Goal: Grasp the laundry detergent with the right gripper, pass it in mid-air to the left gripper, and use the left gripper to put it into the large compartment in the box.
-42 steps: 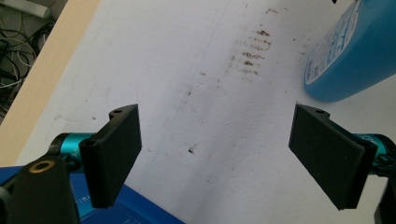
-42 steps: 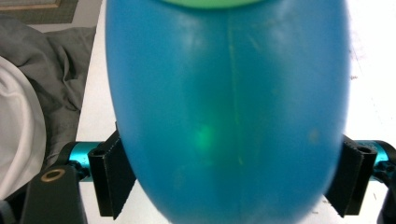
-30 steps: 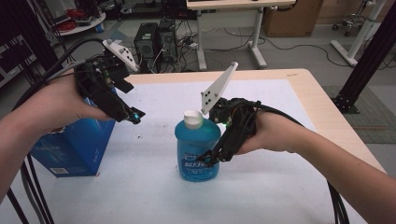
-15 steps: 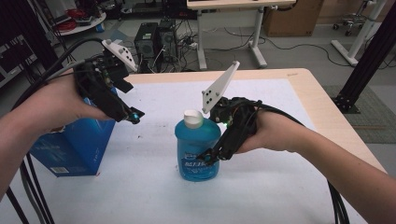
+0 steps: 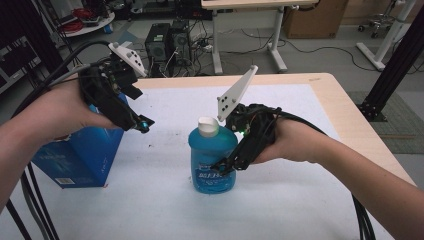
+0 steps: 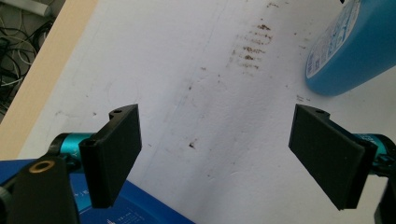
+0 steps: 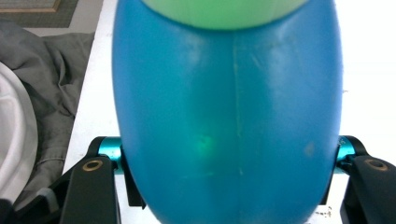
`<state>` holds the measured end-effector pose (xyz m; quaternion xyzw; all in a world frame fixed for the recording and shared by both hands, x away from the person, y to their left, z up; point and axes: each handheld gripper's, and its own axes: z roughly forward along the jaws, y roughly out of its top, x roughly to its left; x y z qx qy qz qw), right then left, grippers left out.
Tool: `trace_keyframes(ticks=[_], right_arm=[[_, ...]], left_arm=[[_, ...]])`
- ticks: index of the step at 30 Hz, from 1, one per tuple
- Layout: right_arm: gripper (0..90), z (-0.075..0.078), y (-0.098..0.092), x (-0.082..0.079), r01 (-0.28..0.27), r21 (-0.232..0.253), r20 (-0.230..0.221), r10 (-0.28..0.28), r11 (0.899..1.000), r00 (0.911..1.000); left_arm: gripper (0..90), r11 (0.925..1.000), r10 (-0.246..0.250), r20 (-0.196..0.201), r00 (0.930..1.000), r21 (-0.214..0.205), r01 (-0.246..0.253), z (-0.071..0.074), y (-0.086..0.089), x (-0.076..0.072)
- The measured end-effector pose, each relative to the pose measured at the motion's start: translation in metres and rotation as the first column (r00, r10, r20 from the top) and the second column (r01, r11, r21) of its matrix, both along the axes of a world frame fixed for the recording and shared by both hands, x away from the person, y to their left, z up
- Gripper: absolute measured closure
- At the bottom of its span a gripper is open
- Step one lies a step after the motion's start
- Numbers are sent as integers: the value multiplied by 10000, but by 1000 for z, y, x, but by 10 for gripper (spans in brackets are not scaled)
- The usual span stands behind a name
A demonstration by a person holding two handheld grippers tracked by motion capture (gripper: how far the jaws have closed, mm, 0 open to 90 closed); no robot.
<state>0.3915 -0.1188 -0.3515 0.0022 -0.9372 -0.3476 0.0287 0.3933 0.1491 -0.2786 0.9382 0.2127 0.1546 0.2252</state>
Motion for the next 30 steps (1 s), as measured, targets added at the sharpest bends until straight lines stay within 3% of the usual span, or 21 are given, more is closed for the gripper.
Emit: trace_keyframes(ticks=[15, 30], right_arm=[[385, -1, 0, -1, 0, -26, 44, 0, 10000, 10000], [430, -4, -3, -3, -102, 326, 239, 95, 9994, 9997]], left_arm=[[172, 10000, -85, 17, 10000, -18, 85, 0, 1, -2], [172, 9999, -134, 57, 9999, -18, 134, 0, 1, -4]])
